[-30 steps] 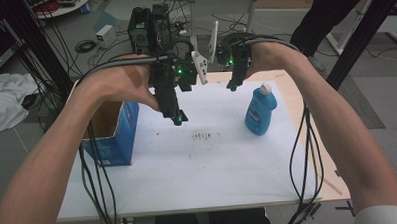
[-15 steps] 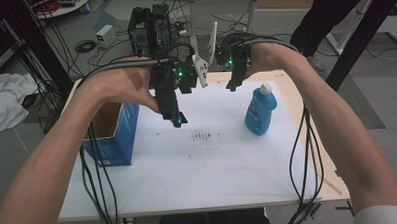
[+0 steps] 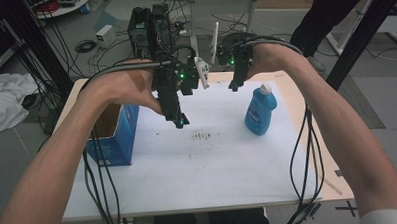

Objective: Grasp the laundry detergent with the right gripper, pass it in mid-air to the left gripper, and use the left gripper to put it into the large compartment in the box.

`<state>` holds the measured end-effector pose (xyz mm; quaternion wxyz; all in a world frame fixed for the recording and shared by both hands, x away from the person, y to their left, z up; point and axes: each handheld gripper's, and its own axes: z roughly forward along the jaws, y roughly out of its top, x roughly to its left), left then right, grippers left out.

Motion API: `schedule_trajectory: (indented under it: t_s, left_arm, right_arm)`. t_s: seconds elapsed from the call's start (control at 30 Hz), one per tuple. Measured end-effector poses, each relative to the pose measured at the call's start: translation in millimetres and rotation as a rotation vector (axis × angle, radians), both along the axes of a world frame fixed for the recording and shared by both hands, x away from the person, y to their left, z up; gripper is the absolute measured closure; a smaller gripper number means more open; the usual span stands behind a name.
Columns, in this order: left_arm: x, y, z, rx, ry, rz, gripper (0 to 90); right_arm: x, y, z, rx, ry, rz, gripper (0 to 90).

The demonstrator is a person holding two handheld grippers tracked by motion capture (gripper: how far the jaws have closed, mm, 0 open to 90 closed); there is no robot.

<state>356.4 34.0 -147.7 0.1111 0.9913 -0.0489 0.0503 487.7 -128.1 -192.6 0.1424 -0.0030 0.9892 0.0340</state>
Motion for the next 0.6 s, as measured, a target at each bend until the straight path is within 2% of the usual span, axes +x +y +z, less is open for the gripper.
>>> schedule_trajectory:
  t_s: [0.17, 0.2, 0.23, 0.27, 0.3, 0.33, 0.4, 0.43, 0.47, 0.5, 0.53, 0.57, 0.6]
  left_arm:
    - [0.2, 0.2, -0.3, -0.006, 0.007, 0.015, 16.4]
    - [0.1, 0.4, -0.2, -0.003, 0.007, 0.017, 16.4]
    - [-0.2, 0.7, 0.0, 0.0, 0.005, 0.018, 16.4]
    - [-0.2, 1.3, 0.0, -0.001, 0.006, 0.024, 16.4]
    - [-0.2, 1.3, 0.0, -0.001, 0.006, 0.024, 16.4]
    - [0.4, 1.8, 0.1, -0.005, 0.007, 0.026, 16.4]
    - [1.4, 2.4, 1.1, -0.009, 0.001, 0.03, 16.4]
    - [1.6, 2.4, 1.0, -0.014, 0.004, 0.032, 16.4]
    - [1.6, 2.4, 1.0, -0.014, 0.004, 0.032, 16.4]
    - [1.9, 2.3, 1.3, -0.014, 0.005, 0.029, 16.4]
    - [1.6, 1.8, 1.0, -0.017, 0.003, 0.032, 16.4]
    - [1.5, 1.4, 1.0, -0.014, 0.001, 0.029, 16.4]
    - [1.0, -0.2, 0.2, -0.014, 0.002, 0.025, 16.4]
  right_arm:
    - [-3.4, -7.2, 1.5, 0.004, 0.006, -0.048, 13.1]
    - [-4.1, -13.5, 1.4, 0.018, 0.017, -0.078, 13.1]
    - [-4.1, -13.5, 1.4, 0.018, 0.017, -0.078, 13.1]
    - [-4.3, -21.5, 1.3, 0.037, 0.024, -0.118, 13.1]
    - [-4.3, -21.5, 1.3, 0.037, 0.024, -0.118, 13.1]
    - [-5.1, -24.3, 1.2, 0.043, 0.025, -0.149, 13.1]
    - [-6.4, -38.3, -1.7, 0.091, 0.042, -0.265, 13.1]
    - [-6.6, -42.5, -2.6, 0.097, 0.043, -0.296, 13.1]
    - [-6.6, -42.5, -2.6, 0.097, 0.043, -0.296, 13.1]
    - [-5.7, -47.1, -4.0, 0.111, 0.044, -0.317, 13.1]
    - [-4.8, -55.5, -6.0, 0.143, 0.053, -0.363, 13.1]
    - [-4.8, -55.5, -6.0, 0.143, 0.053, -0.363, 13.1]
    - [-5.1, -61.8, -6.4, 0.157, 0.057, -0.416, 13.1]
